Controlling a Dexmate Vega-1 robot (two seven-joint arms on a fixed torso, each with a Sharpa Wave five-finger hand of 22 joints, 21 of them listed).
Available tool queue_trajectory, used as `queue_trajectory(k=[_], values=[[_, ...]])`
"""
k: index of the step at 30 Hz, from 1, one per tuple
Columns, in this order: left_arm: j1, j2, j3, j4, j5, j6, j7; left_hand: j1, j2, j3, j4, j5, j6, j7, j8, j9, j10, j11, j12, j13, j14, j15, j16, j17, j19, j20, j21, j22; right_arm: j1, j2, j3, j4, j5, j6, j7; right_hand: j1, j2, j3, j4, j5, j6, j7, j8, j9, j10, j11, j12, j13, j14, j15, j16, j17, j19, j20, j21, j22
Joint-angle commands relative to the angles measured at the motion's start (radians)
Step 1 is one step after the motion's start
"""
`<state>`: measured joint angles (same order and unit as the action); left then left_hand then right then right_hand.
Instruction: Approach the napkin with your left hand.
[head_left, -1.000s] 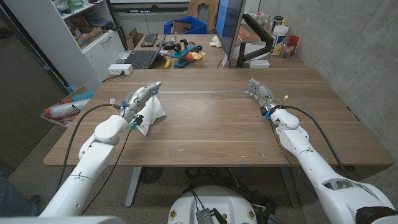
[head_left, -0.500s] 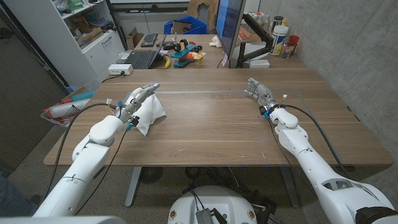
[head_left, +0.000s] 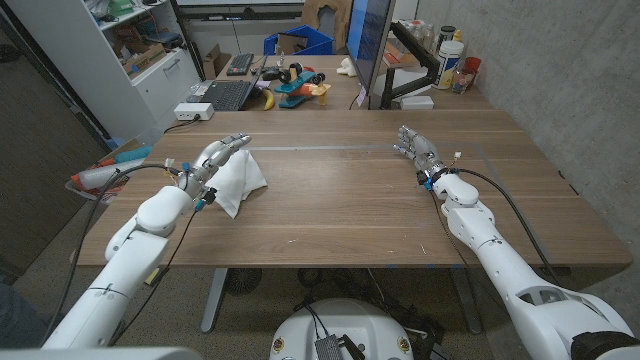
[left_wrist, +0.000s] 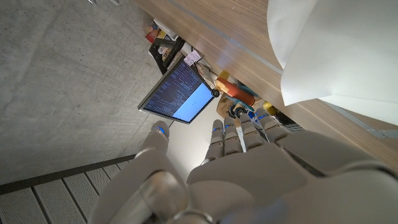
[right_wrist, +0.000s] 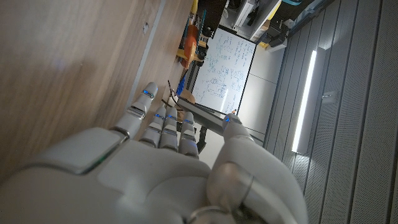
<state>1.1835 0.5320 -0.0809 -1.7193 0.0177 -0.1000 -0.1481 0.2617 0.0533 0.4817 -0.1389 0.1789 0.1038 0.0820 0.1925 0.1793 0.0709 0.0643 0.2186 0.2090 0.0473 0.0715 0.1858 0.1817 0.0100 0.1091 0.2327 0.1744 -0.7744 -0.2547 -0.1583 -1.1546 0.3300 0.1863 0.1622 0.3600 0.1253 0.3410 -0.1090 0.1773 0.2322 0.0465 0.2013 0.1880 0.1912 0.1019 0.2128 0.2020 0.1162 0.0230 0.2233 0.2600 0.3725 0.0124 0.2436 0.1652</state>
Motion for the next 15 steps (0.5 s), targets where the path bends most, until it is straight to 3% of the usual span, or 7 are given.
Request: queue_trajectory(k=[1,15], values=[[0.015,0.024,-0.005,-0.016,0.075,0.023,0.039,0.017,0.002,-0.001,-0.006,-0.003,0.008,0.002,0.003,0.002,0.0,-0.011,0.003,0.002,-0.001,-0.002,0.007,-0.001,0.002,0.009,-0.002,0.005,0.009,0.005,-0.001,0.019,-0.005,0.005,0.001,0.002,0.011,-0.003,0.001,0.005,0.011,0.003,-0.003,0.003,0.005,-0.003,-0.004,0.003,0.006,0.0,0.006,0.001,0.011,-0.001,-0.004,0.005],[0.03,0.046,-0.01,-0.048,0.155,0.05,0.083,0.023,0.003,0.0,-0.009,-0.003,0.013,0.0,0.003,0.002,-0.001,-0.008,0.003,0.002,-0.001,-0.004,0.006,-0.001,-0.001,0.007,-0.006,0.005,0.014,0.005,0.001,0.027,-0.012,0.001,0.005,0.001,0.012,-0.005,0.002,0.005,0.011,0.002,-0.003,0.003,0.006,-0.004,-0.004,0.003,0.005,0.0,0.006,0.001,0.013,-0.001,-0.008,0.006]])
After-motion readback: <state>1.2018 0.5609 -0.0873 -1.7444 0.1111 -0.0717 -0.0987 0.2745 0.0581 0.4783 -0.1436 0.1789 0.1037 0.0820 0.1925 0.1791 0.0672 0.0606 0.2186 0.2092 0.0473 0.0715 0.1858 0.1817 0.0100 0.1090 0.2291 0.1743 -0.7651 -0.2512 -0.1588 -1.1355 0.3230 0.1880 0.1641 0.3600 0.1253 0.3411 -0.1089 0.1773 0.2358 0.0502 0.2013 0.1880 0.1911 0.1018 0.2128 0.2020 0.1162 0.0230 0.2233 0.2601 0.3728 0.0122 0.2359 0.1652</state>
